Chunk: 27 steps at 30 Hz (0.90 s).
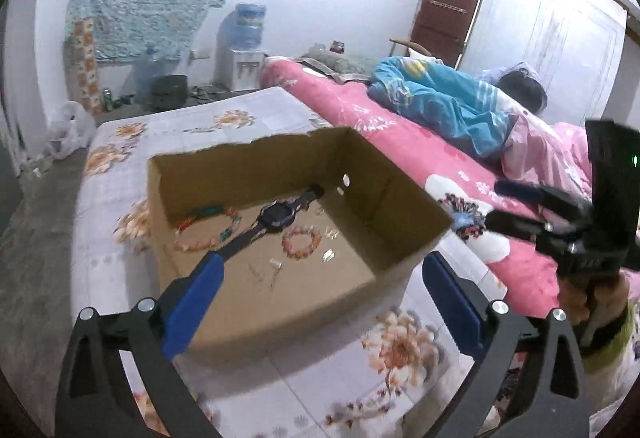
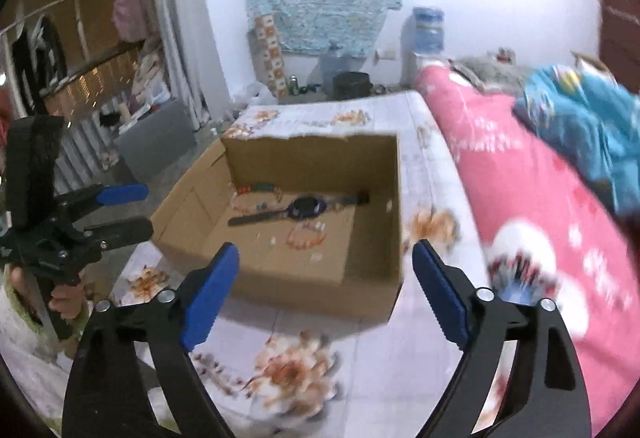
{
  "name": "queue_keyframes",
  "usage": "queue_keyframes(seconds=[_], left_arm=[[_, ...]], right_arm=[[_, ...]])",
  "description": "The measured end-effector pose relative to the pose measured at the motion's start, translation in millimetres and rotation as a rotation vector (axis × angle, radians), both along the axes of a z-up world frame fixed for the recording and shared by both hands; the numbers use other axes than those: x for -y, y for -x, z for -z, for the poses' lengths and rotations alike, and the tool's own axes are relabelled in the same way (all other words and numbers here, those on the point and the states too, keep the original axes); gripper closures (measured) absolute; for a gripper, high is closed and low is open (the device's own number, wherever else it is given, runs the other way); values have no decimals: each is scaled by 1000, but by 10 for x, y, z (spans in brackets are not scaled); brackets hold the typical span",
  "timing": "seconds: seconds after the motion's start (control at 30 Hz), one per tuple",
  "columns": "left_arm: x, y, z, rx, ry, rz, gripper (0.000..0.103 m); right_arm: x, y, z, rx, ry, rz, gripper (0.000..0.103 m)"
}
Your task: Organize jewelry
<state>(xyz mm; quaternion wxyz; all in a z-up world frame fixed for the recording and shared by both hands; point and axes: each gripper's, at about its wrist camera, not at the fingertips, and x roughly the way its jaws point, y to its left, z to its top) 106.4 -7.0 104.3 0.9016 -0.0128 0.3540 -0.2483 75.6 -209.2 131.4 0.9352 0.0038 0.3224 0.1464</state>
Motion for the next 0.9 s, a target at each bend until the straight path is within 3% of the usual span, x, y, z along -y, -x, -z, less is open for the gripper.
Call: queue_keyframes(seconds=[0.2,0.37,0.47,0.9], left_arm=[[25,305,180,41,-103,-157,5],[138,276,361,8,-250,-299,5],[199,235,393,33,-308,-355,5],[220,63,518,-70,-251,-450,5]], right_arm=[[-93,48,439,-100,-61,89,16],[-209,36,544,-125,-9,122,15],[-265,27,541,-107,12,130,12],[-414,-108,511,-79,56,107,11]])
